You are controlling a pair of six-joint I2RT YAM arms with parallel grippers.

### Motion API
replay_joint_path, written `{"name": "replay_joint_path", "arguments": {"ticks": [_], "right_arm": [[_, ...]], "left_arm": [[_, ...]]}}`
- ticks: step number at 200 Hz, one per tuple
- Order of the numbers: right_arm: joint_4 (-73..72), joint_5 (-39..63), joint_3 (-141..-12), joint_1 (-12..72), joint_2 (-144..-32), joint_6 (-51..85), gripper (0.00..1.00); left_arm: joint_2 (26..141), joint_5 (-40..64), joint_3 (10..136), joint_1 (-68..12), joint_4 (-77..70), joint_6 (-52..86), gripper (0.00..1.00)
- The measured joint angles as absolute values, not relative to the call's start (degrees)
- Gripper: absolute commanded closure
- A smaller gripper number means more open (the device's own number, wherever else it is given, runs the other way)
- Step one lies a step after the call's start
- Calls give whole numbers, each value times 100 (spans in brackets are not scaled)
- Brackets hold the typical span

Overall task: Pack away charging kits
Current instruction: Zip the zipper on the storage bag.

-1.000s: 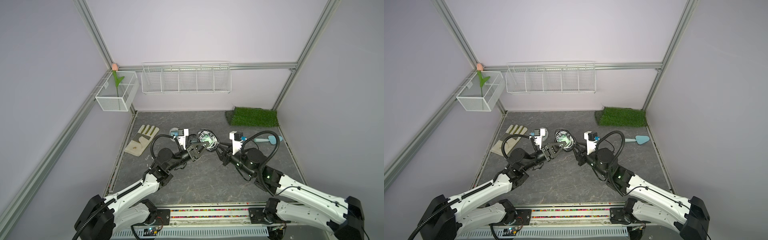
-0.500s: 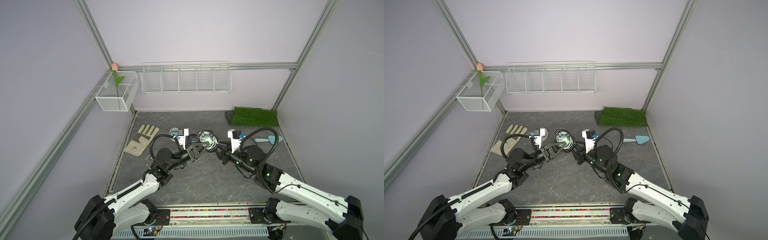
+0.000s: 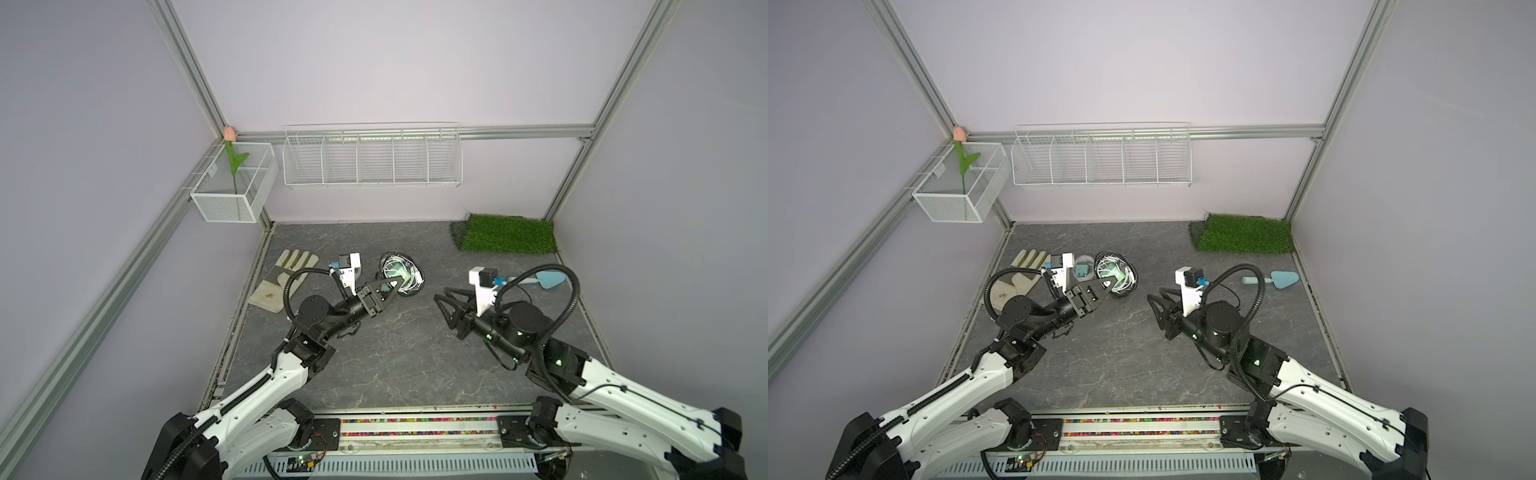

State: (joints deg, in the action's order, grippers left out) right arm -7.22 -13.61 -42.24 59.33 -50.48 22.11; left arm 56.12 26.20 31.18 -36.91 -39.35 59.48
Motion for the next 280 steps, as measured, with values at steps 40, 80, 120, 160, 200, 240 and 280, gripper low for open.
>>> {"name": "replay_joint_path", "arguments": {"ticks": [40,80,120,160,200,240,280], "right_arm": [[-1142,-1479,-4740,6834,-6469,1857,54],[-1634,-1896,-5271,6879,-7107,1772,56],[-1942,-2383,-5481,6882,-7415,1743,58],[-1953,-2803,-5712,6945,-7817,1610,58],[-1925,-3138,-5861,7050,-7992,1509,58],[-1890,-3286,-6014,7072,-8128,1459,66],[-1898,-3489,-6117,7122,-8294,1446,66]], "left_arm": [[5369,2156,3127,-3691,-3570,5953,100],[4842,1678,3127,-3691,-3085,5931,100],[4742,1396,3129,-3691,-2646,5942,100],[4862,1173,3129,-3662,-2565,6010,100],[4790,1031,3129,-3658,-2469,6042,100],[4801,982,3129,-3640,-2504,6073,100],[4807,858,3131,-3634,-2464,6082,100]]}}
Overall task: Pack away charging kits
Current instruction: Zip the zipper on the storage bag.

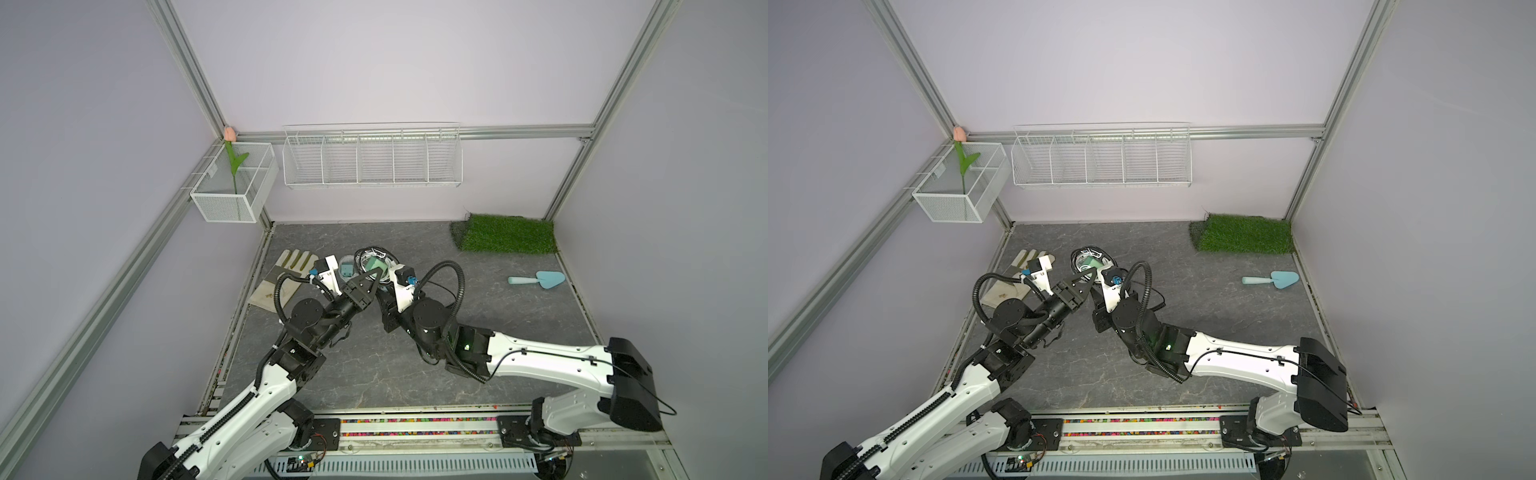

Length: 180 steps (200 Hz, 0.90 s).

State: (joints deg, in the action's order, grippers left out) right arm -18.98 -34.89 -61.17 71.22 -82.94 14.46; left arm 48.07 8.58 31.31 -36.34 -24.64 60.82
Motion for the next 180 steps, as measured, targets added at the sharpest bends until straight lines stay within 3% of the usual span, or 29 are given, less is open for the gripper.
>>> {"name": "replay_joint_path", "arguments": {"ticks": [130,180], "right_arm": [[-2805,-3277,-5800,7172,-8230,1146,64],[-3144,-3452,-5852,7179,-8447,989,70]], "left_arm": [[4536,880,3334,-3642,-2285,6040,100],[4525,757,3334,-3616,-2314,6042,100]]}}
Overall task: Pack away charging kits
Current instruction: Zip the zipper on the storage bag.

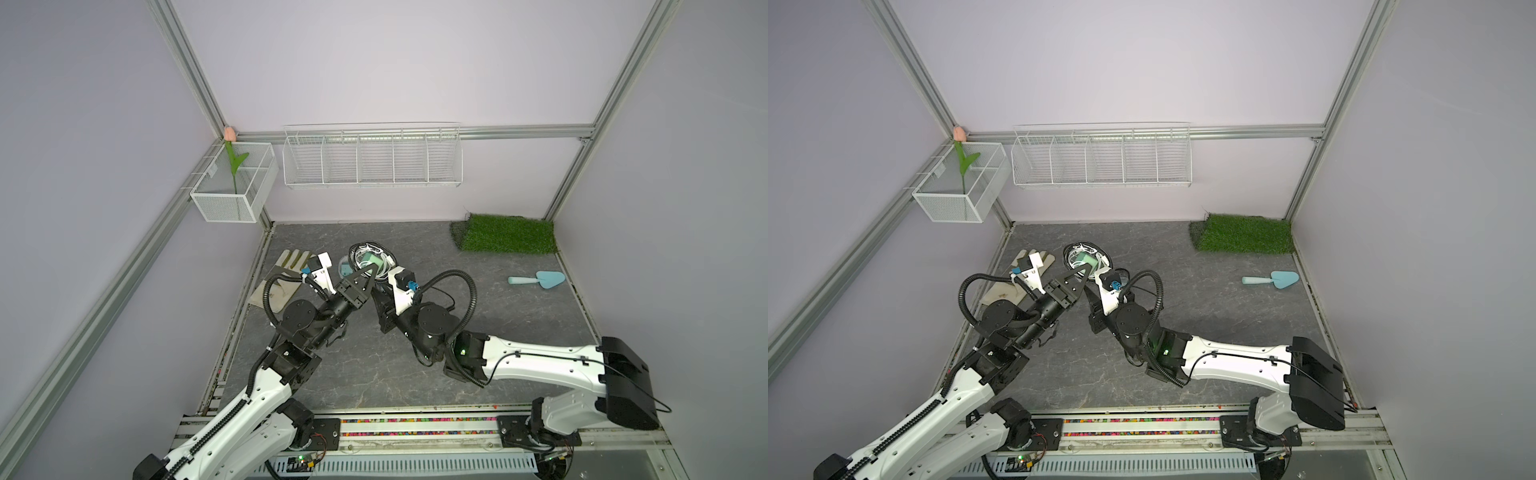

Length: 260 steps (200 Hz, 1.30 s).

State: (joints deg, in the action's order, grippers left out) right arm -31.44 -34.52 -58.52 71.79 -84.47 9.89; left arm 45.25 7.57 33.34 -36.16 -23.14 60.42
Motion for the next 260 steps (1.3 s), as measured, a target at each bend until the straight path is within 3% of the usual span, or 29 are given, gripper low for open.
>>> {"name": "replay_joint_path", "arguments": {"ticks": [68,120,194,260], "right_arm": [[-3828,-3612,-5854,7212,-8707,720,75],[-4278,-3708,-5854,7249,-8855,506,94],[-4871,-3780,-5441,7290,-8818,257,94],[-4838,-3876,-4536,7323,-7946,-82,94]], "left_arm": [[4488,615,3334,-3597,-2401,6119,100],[4486,611,3332,-3594,-2515,6309,100],[4416,738,3306,-3634,-2366,6355,100],[4125,843,3315,-3682,-1693,5782,100]]}}
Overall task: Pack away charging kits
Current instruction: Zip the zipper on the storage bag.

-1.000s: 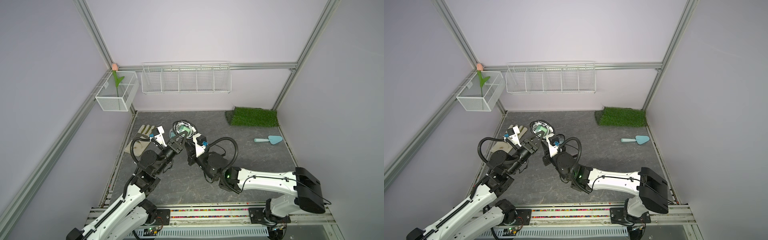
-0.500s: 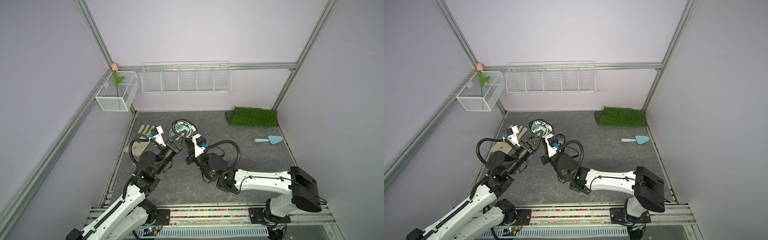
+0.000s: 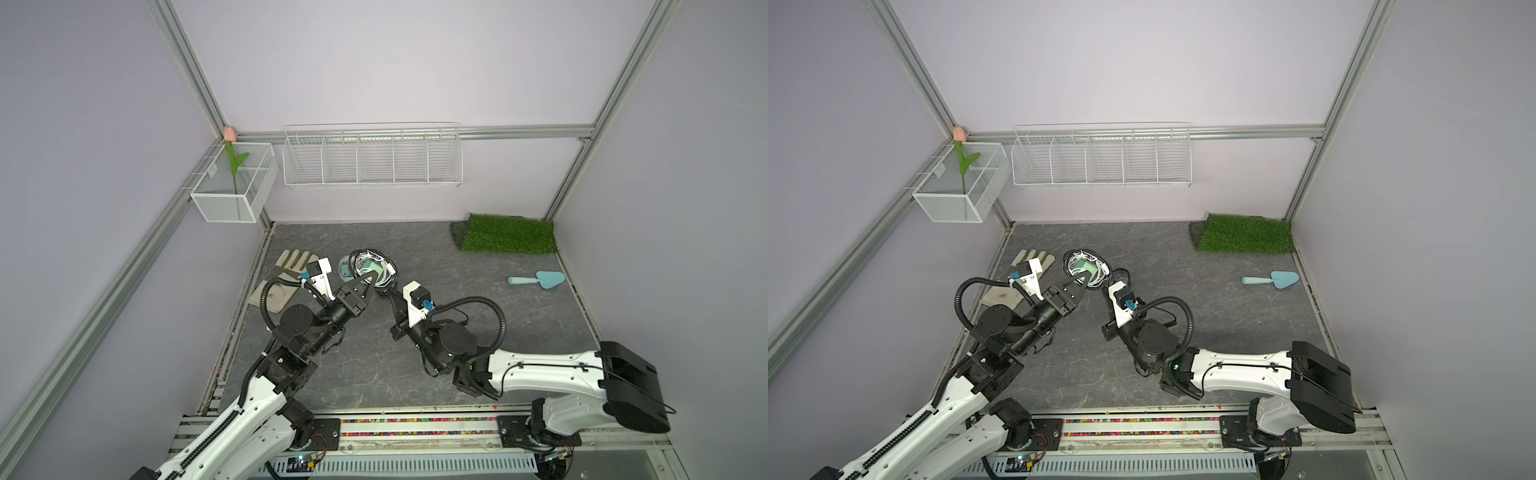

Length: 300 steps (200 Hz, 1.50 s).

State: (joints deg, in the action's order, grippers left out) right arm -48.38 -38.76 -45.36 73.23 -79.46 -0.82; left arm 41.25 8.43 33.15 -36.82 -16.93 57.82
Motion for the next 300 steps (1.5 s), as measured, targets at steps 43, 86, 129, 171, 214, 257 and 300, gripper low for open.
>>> {"name": "replay_joint_path", "arguments": {"ticks": [43,86,129,171,214,257,300], "right_arm": [[-4294,-3876,-4228,7358,-7188,-351,94],[-3540,-3806,-4143,7365,-6482,-624,94],[-2867,-3817,-4147,7295,-6171,-808,94],[-2379,-3833,-4222,7159,-6145,-961,94],[-1876,-3590,-4309,6899,-5961,-985,94],[-1249,-3520,-4657,6670,-5933,-991,94],[-1035,-3267,-4713,6661,-5953,-945,93]], "left_arm": [[4147,1385,3533,-3721,-1481,5164,100],[4276,1979,3787,-3736,-1337,4552,100],[4545,2362,3879,-3734,-1343,4119,100],[4598,2449,3892,-3715,-1144,3719,100],[4713,2563,4005,-3719,-858,3367,100],[5070,2768,4200,-3706,-904,3179,100],[5273,2912,4283,-3658,-895,3098,95]]}}
